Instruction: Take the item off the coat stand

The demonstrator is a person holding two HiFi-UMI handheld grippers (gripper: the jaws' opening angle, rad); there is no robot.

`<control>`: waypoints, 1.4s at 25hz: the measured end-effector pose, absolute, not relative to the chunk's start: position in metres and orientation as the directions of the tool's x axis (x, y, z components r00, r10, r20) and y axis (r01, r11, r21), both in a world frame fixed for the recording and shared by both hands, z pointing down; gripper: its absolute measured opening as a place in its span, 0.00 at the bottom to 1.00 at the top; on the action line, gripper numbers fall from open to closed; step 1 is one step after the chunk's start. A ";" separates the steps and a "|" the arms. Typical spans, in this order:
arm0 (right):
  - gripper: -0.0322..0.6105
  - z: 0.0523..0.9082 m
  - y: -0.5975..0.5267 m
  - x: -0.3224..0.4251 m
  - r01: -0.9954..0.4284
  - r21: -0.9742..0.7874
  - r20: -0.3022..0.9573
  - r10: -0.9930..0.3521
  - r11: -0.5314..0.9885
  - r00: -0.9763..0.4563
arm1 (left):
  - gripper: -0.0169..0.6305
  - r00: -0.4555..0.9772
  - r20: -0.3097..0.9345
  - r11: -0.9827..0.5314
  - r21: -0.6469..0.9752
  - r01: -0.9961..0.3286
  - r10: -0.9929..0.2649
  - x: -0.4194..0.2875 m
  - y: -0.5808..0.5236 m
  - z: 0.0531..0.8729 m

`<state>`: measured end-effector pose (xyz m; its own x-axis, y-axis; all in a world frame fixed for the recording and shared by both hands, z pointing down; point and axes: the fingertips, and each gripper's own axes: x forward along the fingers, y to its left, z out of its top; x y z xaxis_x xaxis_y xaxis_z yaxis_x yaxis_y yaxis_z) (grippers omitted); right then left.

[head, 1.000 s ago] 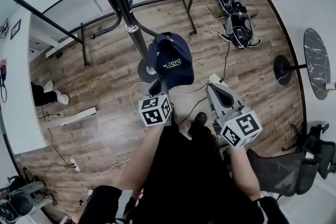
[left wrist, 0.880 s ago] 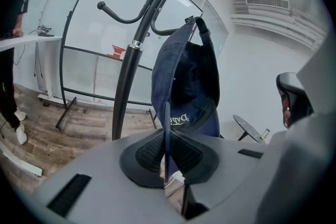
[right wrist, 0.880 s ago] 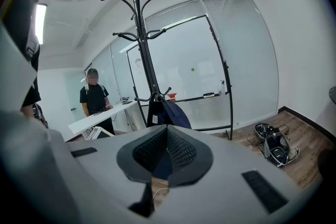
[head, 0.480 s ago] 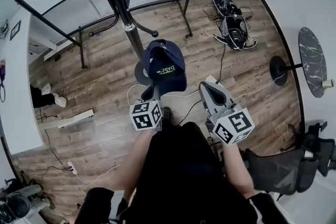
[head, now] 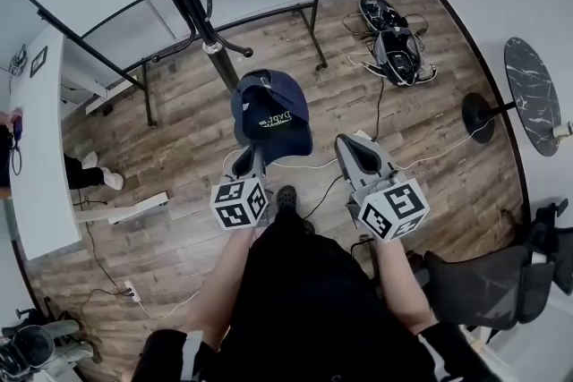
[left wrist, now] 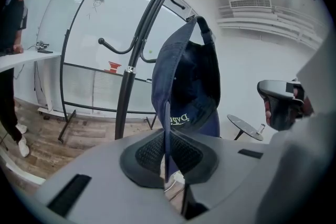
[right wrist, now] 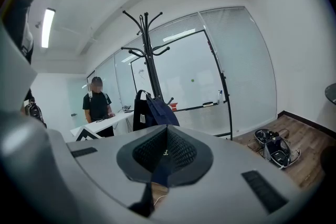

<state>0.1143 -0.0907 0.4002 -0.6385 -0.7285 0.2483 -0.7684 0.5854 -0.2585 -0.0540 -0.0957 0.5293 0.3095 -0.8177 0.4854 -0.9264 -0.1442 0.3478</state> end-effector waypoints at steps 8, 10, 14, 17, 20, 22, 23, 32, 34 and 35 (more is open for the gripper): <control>0.10 0.390 -0.054 0.122 -0.750 -0.260 0.222 -0.718 0.609 -0.660 | 0.07 0.295 0.479 -0.141 0.331 -0.933 -0.827 -0.053 -0.063 0.506; 0.10 0.387 -0.045 0.119 -0.739 -0.255 0.213 -0.709 0.623 -0.672 | 0.07 0.280 0.477 -0.136 0.315 -0.939 -0.833 -0.055 -0.054 0.497; 0.10 0.378 -0.036 0.113 -0.722 -0.203 0.203 -0.693 0.662 -0.692 | 0.07 0.255 0.466 -0.128 0.287 -0.949 -0.847 -0.055 -0.048 0.475; 0.10 0.371 -0.028 0.103 -0.701 -0.180 0.190 -0.674 0.691 -0.713 | 0.07 0.234 0.451 -0.122 0.265 -0.957 -0.861 -0.060 -0.041 0.458; 0.10 0.364 -0.021 0.097 -0.676 -0.174 0.171 -0.654 0.716 -0.736 | 0.07 0.223 0.439 -0.110 0.268 -0.957 -0.870 -0.062 -0.034 0.442; 0.10 0.361 -0.021 0.095 -0.662 -0.164 0.165 -0.642 0.731 -0.749 | 0.07 0.222 0.427 -0.106 0.278 -0.955 -0.877 -0.060 -0.033 0.433; 0.10 0.358 -0.020 0.094 -0.656 -0.159 0.163 -0.636 0.738 -0.755 | 0.07 0.218 0.422 -0.105 0.275 -0.956 -0.880 -0.059 -0.031 0.429; 0.10 0.343 -0.016 0.089 -0.617 -0.144 0.102 -0.608 0.774 -0.787 | 0.07 0.204 0.393 -0.103 0.262 -0.959 -0.897 -0.057 -0.023 0.407; 0.10 0.340 -0.014 0.088 -0.607 -0.146 0.092 -0.600 0.781 -0.795 | 0.07 0.202 0.390 -0.100 0.266 -0.959 -0.898 -0.059 -0.020 0.404; 0.10 0.339 -0.014 0.087 -0.606 -0.146 0.088 -0.600 0.782 -0.795 | 0.07 0.204 0.386 -0.101 0.271 -0.957 -0.900 -0.060 -0.018 0.402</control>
